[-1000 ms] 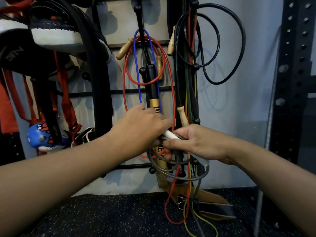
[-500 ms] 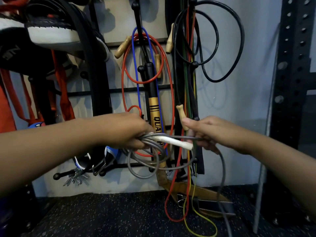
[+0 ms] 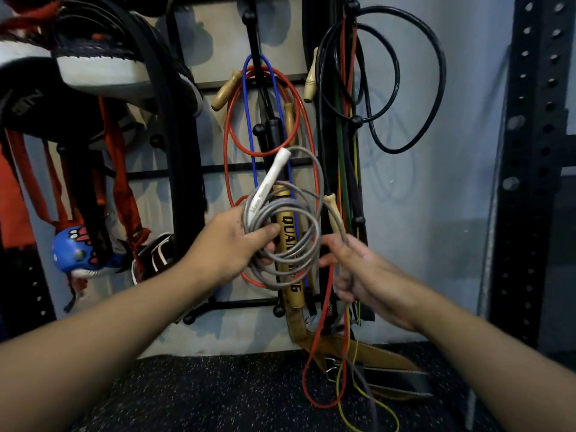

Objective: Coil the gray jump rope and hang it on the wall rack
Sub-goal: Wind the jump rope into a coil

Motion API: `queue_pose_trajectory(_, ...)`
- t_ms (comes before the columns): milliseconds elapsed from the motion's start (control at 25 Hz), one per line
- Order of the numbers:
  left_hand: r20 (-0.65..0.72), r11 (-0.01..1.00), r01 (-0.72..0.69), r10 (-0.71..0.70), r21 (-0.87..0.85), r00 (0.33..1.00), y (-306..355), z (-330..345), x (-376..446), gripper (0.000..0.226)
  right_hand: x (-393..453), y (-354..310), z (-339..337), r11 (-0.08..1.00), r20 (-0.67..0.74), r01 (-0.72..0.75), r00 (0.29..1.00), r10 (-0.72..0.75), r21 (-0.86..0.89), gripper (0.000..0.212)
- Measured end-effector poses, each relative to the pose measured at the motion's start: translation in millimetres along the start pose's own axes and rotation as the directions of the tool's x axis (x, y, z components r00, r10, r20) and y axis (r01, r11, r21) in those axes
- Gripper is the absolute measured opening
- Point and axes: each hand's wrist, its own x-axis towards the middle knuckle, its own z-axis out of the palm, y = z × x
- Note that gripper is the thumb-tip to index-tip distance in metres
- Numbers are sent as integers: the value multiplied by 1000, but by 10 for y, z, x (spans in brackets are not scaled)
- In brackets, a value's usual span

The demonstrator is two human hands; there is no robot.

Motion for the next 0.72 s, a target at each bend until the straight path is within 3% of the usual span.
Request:
queue_pose_trajectory(120, -126, 987, -20, -1, -162, 992, 51, 263, -46, 10, 68, 41, 345, 975, -15, 57, 998, -55, 215, 81)
queue_pose_trajectory(200, -169, 976, -36, -1, -217, 986, 95, 367, -69, 10, 69, -20, 445, 977, -97, 85, 993, -67, 195, 61)
queue_pose_trajectory(320, -187, 948, 45, -108, -314, 976, 87, 464, -110, 24, 91, -136, 491, 983, -224, 118, 971, -85, 140, 28)
queue_pose_trajectory(560, -121, 762, 203, -346, -614, 931, 47, 591, -132, 37, 214, -177, 659, 982, -344, 183, 926, -156, 46, 19)
queue_pose_trajectory(640, -148, 768, 212, -370, -604, 917, -30, 600, -122, 61, 216, -171, 678, 985, -367, 167, 920, -141, 39, 19)
queue_pose_trajectory(720, -163, 791, 227, -379, -568, 911, -56, 585, -138, 86, 208, -187, 690, 995, -342, 92, 936, -78, 25, 32)
